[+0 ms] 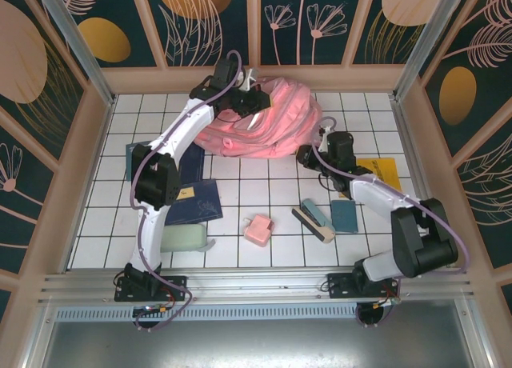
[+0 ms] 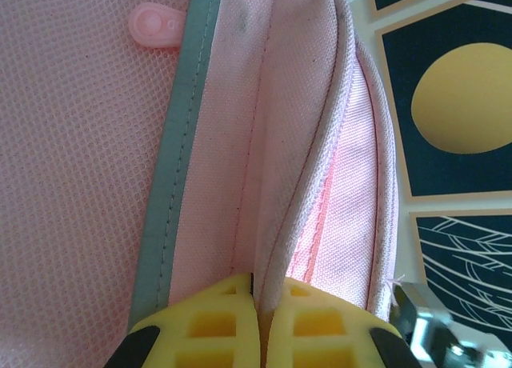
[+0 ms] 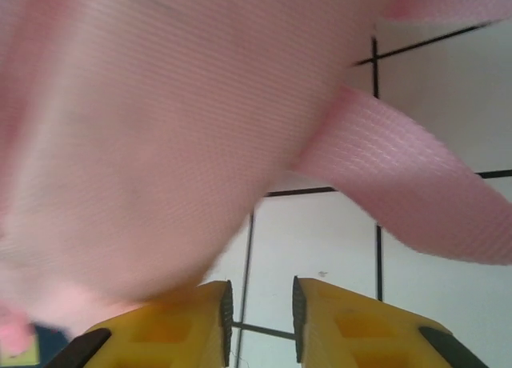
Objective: Pack the student bag
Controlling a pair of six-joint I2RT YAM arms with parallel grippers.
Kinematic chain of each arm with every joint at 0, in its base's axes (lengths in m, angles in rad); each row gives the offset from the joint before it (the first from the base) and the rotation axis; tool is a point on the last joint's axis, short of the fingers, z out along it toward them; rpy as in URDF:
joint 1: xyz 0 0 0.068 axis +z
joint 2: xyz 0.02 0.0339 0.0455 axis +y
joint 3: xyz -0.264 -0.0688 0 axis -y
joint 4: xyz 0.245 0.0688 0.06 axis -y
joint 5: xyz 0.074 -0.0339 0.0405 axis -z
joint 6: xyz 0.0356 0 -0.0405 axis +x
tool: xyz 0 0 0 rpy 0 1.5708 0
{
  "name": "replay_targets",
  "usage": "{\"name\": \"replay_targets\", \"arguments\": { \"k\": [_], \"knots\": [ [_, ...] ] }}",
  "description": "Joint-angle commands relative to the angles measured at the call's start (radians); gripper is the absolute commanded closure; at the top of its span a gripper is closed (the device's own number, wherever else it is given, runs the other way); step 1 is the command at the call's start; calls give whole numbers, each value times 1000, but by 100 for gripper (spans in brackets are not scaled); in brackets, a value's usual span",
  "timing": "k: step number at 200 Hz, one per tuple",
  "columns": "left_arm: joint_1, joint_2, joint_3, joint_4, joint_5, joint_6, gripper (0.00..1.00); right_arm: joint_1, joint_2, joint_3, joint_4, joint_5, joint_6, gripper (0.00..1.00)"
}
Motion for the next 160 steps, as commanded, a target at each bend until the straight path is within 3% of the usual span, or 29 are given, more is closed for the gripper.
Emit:
{"name": "replay_targets", "arguments": {
  "k": [1, 25, 42, 60, 105, 160],
  "knots": [
    [2, -63, 13, 116, 47, -31, 100, -10, -114, -32, 39, -71, 18, 67],
    [6, -68, -4, 136, 54, -47, 100, -73, -199, -104, 79, -91, 134, 50],
    [8, -77, -21, 162, 63, -62, 100, -128, -204, -139, 146, -137, 242, 29],
    [8, -81, -27, 175, 70, -74, 100, -160, -142, -138, 234, -209, 343, 22],
    [8, -98, -43, 195, 87, -96, 100, -171, 49, -39, 331, -257, 432, 25],
    [26, -123, -39, 245, 90, -154, 100, -210, 132, 3, 101, -73, 302, 45]
  ]
}}
